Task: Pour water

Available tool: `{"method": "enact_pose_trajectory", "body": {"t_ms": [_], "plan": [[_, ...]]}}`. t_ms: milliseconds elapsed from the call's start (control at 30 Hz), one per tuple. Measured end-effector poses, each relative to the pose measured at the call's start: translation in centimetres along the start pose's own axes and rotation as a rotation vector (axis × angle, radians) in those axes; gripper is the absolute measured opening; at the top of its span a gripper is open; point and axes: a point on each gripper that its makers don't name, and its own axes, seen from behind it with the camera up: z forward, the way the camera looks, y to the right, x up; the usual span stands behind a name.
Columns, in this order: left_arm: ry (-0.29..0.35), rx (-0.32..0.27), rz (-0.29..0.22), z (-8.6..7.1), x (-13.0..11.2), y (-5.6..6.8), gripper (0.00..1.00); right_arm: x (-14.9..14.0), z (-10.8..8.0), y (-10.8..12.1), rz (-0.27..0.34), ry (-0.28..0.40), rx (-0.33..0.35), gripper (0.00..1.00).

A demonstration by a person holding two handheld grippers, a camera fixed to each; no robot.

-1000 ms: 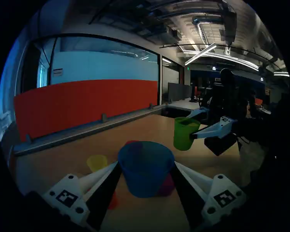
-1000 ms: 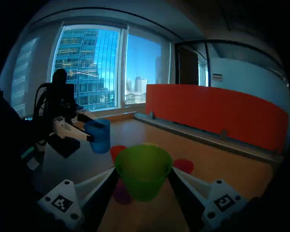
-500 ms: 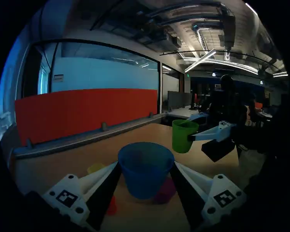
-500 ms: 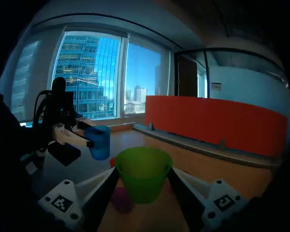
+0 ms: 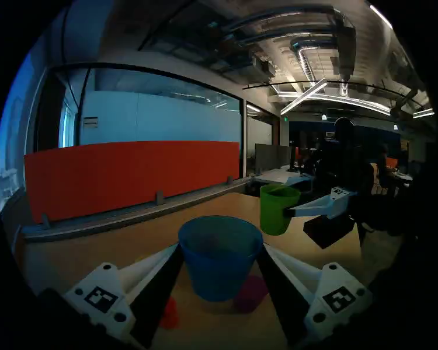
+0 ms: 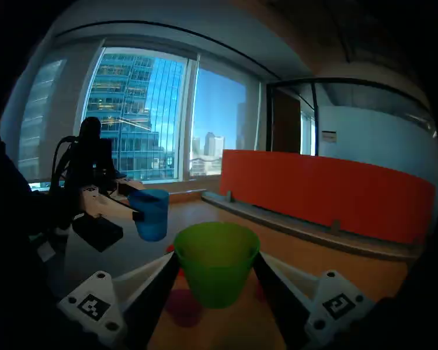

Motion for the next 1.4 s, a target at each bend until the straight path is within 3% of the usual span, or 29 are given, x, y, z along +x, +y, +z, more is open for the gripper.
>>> {"method": "enact_pose_trajectory", "body": {"t_ms": [567,1067,1400], "plan": [[0.022,0.030,0.081,0.4,2.1,-0.5,0.86,0.7,0.8,-0.7,0.014,0.028,0.038,0.90],[0.047,0.069,0.225,0.5,4.9,-1.0,0.85,0.3,2.0,-2.3,0.012,0.019,0.087,0.90],[0.044,0.087,0.336,0.7,6.2,-0.5,0.86,0.0,2.8,-3.6,0.014,0.015,0.117,0.90]]}}
